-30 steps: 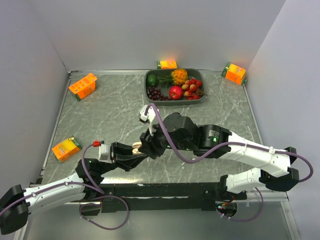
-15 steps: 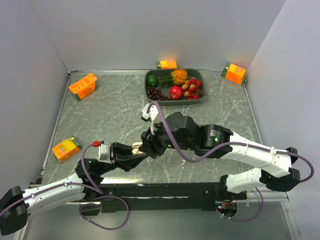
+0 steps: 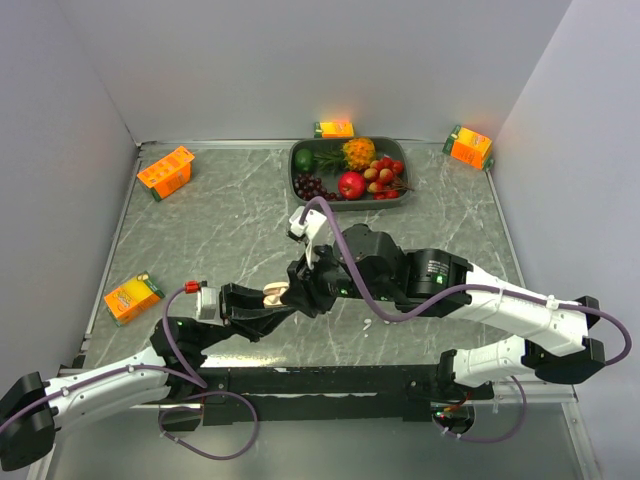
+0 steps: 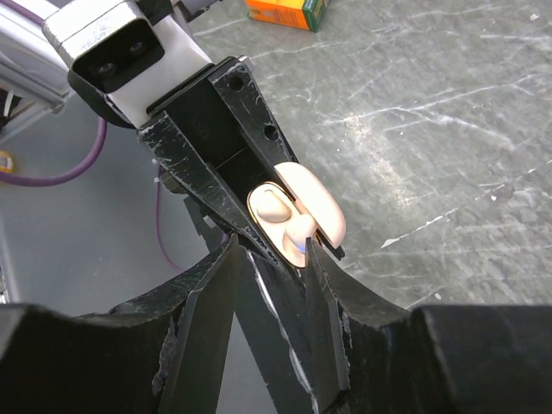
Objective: Insert the wireless bluetooth earbuds into the charging case
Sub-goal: Adjust the earbud with the charging case.
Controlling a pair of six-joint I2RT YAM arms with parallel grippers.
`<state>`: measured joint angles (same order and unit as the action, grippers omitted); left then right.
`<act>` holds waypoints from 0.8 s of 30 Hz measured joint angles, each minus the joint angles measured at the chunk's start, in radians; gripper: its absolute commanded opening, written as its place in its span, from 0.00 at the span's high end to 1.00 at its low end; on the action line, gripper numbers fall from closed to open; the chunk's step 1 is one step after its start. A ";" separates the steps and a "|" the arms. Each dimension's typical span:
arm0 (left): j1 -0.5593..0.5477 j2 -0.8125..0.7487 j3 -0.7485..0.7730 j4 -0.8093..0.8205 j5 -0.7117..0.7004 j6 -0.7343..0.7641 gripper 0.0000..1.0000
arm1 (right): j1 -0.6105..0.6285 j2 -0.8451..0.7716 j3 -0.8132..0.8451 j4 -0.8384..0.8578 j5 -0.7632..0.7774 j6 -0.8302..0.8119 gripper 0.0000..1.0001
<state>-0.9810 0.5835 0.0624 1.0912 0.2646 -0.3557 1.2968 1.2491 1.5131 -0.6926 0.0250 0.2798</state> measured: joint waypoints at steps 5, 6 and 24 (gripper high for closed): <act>0.000 -0.005 0.000 -0.002 0.000 0.002 0.99 | 0.000 0.014 0.000 -0.008 0.000 0.012 0.52; 0.000 -0.006 0.000 -0.002 0.000 0.002 0.99 | 0.000 0.019 0.000 -0.011 0.000 0.013 0.51; 0.003 -0.014 0.002 -0.020 0.011 0.002 0.99 | 0.000 0.064 0.041 -0.043 0.064 0.019 0.55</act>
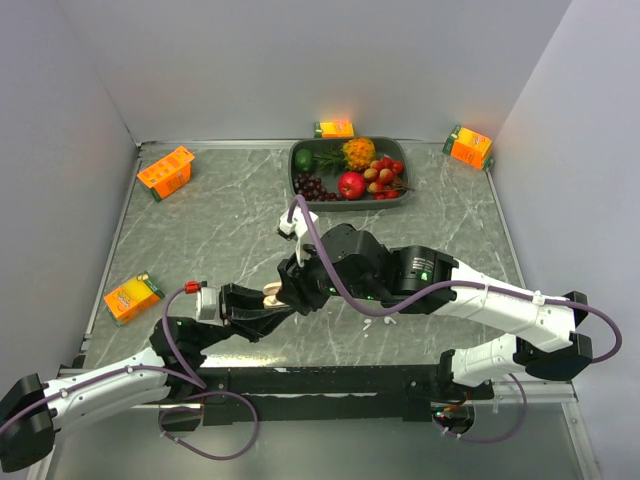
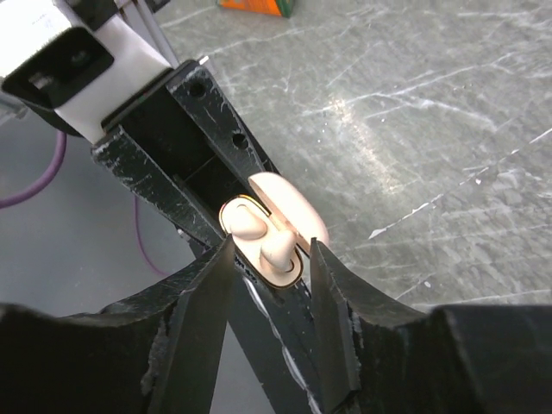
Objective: Insert the wireless bluetooth earbuds into the charging case
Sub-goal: Adjust the earbud with the charging case.
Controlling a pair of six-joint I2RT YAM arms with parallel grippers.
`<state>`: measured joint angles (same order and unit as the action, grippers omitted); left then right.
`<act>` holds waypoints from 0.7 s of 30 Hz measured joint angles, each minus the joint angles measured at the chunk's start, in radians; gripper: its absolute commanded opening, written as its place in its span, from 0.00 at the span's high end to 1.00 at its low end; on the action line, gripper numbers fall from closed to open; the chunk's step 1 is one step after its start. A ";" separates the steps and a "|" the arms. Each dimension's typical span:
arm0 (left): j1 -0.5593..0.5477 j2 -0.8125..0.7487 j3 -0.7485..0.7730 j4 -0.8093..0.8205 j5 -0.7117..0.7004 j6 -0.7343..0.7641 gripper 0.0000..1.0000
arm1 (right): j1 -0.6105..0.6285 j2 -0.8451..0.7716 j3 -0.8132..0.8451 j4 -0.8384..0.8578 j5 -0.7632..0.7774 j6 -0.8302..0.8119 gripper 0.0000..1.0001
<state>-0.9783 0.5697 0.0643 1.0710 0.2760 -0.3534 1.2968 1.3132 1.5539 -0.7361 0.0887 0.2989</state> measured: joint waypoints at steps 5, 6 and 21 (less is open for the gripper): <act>0.000 0.000 0.000 0.000 0.008 0.000 0.99 | 0.000 0.002 0.006 -0.001 0.008 0.000 0.59; 0.000 0.000 0.000 0.000 0.009 0.000 0.99 | 0.000 0.003 0.006 -0.001 0.009 0.000 0.59; 0.000 -0.002 0.003 -0.003 0.015 0.000 0.99 | 0.000 0.009 0.017 -0.014 -0.003 -0.001 0.59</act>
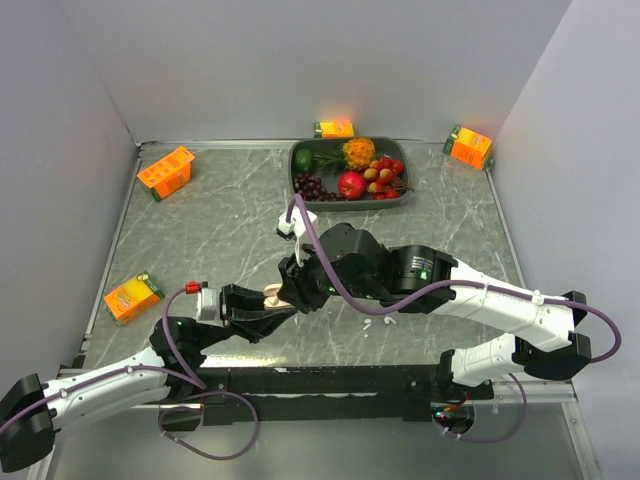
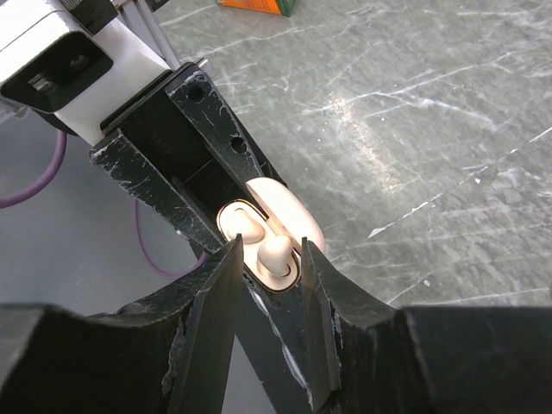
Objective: Insert the wireless bluetooth earbuds into the charging case
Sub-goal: Adjust the earbud with the charging case.
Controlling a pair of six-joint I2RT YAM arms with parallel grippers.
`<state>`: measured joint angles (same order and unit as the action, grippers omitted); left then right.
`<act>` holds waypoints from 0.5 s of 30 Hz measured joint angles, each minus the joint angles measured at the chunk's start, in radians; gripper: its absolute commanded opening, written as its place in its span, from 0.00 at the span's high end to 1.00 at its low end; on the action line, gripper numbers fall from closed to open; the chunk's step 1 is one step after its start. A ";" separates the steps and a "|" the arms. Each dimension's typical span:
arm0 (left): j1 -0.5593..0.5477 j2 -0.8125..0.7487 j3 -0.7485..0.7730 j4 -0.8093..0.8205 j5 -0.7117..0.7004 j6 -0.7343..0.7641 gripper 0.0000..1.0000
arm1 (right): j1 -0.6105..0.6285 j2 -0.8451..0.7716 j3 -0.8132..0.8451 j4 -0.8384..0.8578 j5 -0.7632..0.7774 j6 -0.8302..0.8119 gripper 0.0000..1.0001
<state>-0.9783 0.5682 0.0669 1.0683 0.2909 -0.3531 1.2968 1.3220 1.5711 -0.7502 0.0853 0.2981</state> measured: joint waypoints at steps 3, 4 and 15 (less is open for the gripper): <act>0.000 0.000 0.000 -0.005 0.000 0.000 0.99 | 0.000 0.001 0.000 -0.006 0.000 0.000 0.57; 0.000 0.000 0.000 -0.009 -0.001 0.000 0.99 | 0.000 0.001 0.000 -0.007 0.000 0.000 0.55; 0.000 -0.002 0.002 -0.022 -0.016 0.014 0.99 | 0.000 0.002 0.002 -0.032 0.000 0.001 0.56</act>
<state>-0.9787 0.5663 0.0685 1.0462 0.2745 -0.3386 1.2968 1.3243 1.5730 -0.7818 0.0856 0.2993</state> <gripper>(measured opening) 0.324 0.453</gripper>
